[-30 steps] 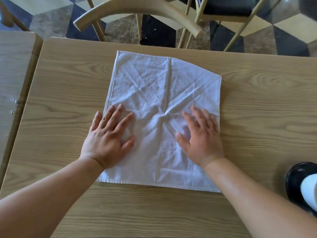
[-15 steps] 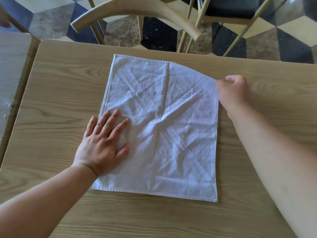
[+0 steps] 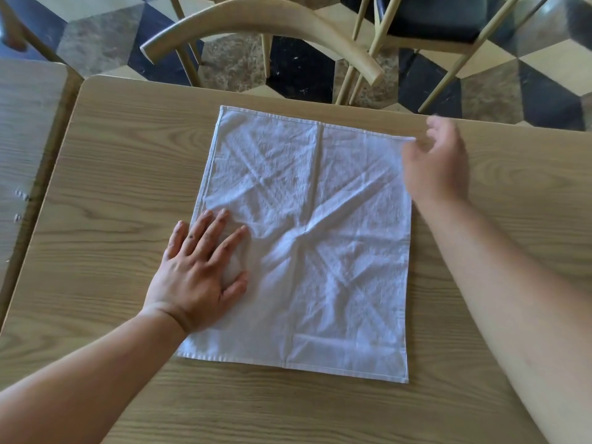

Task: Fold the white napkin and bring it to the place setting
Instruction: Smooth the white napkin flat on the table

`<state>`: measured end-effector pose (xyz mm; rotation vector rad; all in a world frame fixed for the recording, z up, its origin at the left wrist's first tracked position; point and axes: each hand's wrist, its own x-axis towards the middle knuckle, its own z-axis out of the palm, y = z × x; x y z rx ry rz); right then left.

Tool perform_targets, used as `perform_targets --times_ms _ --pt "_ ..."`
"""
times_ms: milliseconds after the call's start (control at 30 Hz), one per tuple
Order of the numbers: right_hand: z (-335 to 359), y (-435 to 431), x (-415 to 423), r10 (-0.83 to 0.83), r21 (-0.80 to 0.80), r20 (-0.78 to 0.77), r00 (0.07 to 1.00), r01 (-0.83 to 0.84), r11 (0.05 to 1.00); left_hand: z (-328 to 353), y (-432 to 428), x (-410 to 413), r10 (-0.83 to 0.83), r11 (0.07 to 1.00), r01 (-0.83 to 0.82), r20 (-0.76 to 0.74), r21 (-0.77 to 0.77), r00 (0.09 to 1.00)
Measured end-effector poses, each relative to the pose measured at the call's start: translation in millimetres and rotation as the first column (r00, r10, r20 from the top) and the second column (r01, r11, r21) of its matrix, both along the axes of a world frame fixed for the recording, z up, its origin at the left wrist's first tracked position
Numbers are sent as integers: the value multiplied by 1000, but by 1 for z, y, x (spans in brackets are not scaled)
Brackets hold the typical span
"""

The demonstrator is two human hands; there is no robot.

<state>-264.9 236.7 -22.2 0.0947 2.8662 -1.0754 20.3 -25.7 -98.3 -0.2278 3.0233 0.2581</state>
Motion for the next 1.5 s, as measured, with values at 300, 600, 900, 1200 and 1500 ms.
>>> perform_targets --times_ms 300,600,900,1200,1500 --pt "-62 12 130 462 323 -46 886 -424 846 3 1 -1 4 1000 -4 -1 19 1000" --pt "-76 53 200 546 503 40 837 -490 712 5 1 -1 3 999 -3 5 35 1000" --pt "-78 59 211 538 575 116 835 -498 649 9 4 4 7 1000 -8 59 21 998" --pt "-78 75 248 543 585 131 829 -507 633 8 15 45 41 999 -41 72 -3 997" --pt "-79 78 266 562 582 147 814 -531 617 6 22 77 68 998 -69 95 0 993"
